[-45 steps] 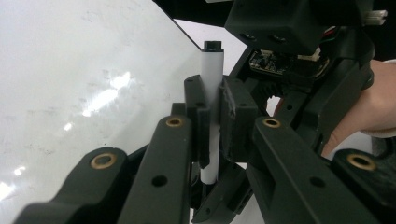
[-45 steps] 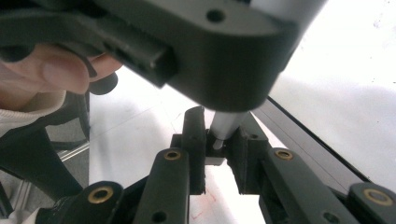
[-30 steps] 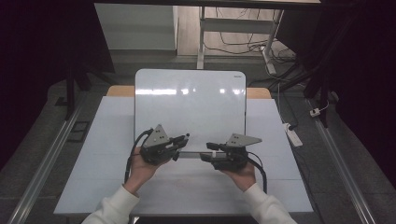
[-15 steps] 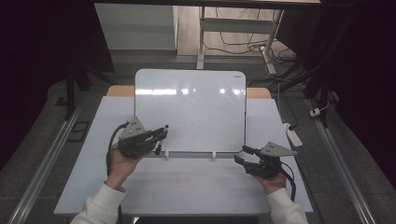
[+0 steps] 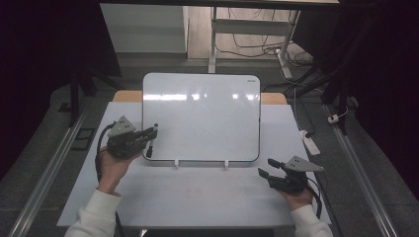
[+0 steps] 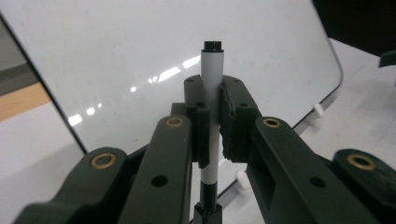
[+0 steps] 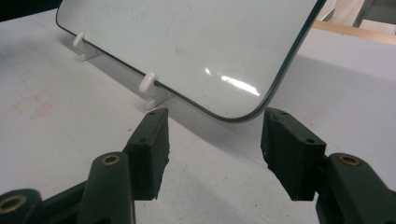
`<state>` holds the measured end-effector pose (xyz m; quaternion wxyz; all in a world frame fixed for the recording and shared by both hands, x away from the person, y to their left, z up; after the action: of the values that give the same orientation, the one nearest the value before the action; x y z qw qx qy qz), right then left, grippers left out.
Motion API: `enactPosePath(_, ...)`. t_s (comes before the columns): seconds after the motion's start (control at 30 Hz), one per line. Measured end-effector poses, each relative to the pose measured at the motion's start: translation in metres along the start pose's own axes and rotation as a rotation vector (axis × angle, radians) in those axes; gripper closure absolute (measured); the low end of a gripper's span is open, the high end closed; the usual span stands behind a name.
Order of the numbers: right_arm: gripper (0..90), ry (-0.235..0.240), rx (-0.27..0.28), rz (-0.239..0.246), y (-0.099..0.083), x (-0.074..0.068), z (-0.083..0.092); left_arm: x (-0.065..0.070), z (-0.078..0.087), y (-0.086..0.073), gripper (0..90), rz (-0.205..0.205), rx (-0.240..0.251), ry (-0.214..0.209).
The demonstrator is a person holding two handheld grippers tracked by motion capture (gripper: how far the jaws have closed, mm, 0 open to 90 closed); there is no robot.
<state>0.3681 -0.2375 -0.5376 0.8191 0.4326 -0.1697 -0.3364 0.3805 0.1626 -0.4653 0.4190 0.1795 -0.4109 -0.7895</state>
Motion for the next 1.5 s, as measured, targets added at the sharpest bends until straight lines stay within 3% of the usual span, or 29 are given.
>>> enactPosePath(0.2,40.9,-0.008,-0.016,0.030,0.000,-0.004,-0.003,-0.014,-0.018,0.002,81.3,0.007,-0.076,0.034)
enactPosePath(0.5,40.2,-0.004,-0.024,0.029,-0.002,-0.002,-0.004,-0.026,-0.048,0.005,81.1,-0.013,-0.184,0.091)
enactPosePath(0.9,39.8,-0.003,-0.031,0.029,-0.004,-0.001,-0.006,-0.030,-0.071,0.000,80.0,-0.041,-0.256,0.145)
enactPosePath(1.13,39.8,-0.009,-0.031,0.026,-0.004,0.001,-0.005,-0.027,-0.074,0.002,78.4,-0.071,-0.256,0.172)
enactPosePath(1.27,39.8,-0.010,-0.030,0.024,-0.004,0.001,-0.005,-0.025,-0.072,0.003,71.3,-0.078,-0.247,0.170)
enactPosePath(1.4,39.8,-0.013,-0.027,0.022,-0.004,0.002,-0.005,-0.022,-0.063,0.008,60.7,-0.070,-0.195,0.151)
enactPosePath(1.5,39.7,-0.014,-0.026,0.022,-0.004,0.003,-0.004,-0.017,-0.053,0.011,53.8,-0.066,-0.150,0.113)
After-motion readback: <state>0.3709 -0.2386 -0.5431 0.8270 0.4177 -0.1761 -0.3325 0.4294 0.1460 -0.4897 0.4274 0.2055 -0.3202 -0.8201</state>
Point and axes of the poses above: each handheld gripper's, and its own axes: z roughly backward along the jaws, y roughly out of its top, x roughly to its right, the point moved 9 cm from there along -z, roughly forward along the jaws, and after that the axes turned 8 degrees about -x, right-handed, at the moved point
